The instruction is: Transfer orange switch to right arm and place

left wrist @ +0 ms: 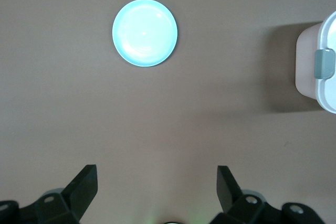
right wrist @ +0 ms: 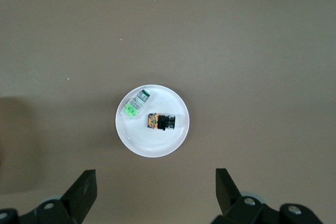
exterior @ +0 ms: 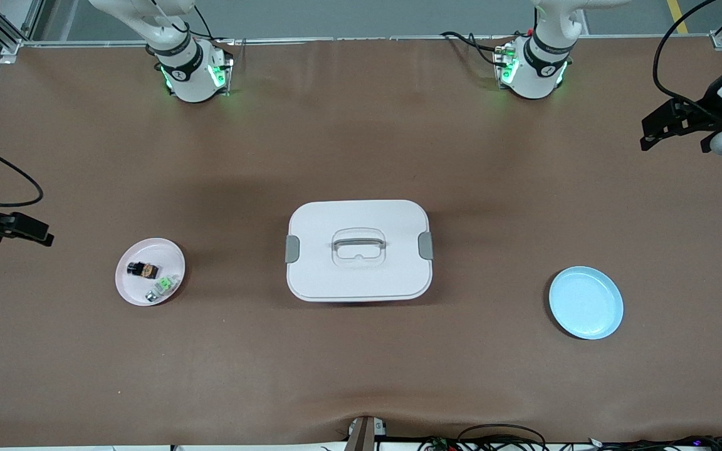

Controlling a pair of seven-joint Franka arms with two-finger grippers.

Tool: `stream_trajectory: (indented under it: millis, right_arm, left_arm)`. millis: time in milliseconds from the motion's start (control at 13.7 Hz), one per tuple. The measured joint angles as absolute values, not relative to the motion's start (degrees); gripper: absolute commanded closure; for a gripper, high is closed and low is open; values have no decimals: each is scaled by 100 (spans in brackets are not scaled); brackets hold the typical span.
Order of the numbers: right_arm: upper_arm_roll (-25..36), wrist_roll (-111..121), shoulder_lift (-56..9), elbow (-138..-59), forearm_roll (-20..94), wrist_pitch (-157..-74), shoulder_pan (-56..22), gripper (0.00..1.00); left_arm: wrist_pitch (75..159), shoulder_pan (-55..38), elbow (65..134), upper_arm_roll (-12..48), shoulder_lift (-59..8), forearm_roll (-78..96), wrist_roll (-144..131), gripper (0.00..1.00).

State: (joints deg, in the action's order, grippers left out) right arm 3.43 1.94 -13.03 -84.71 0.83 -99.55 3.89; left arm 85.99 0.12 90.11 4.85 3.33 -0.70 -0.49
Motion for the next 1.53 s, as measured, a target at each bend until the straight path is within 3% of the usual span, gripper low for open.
stream_trajectory:
  millis: [875, 1531]
  right_arm:
    - [340, 114, -1271, -7473, 99, -8618, 506, 0]
    - [244, 115, -1258, -7467, 153, -8234, 484, 0]
  left_arm:
    - [8585, 32, 9012, 495, 377, -70, -49, 0]
    - [8584, 59, 9012, 492, 378, -71, -49, 0]
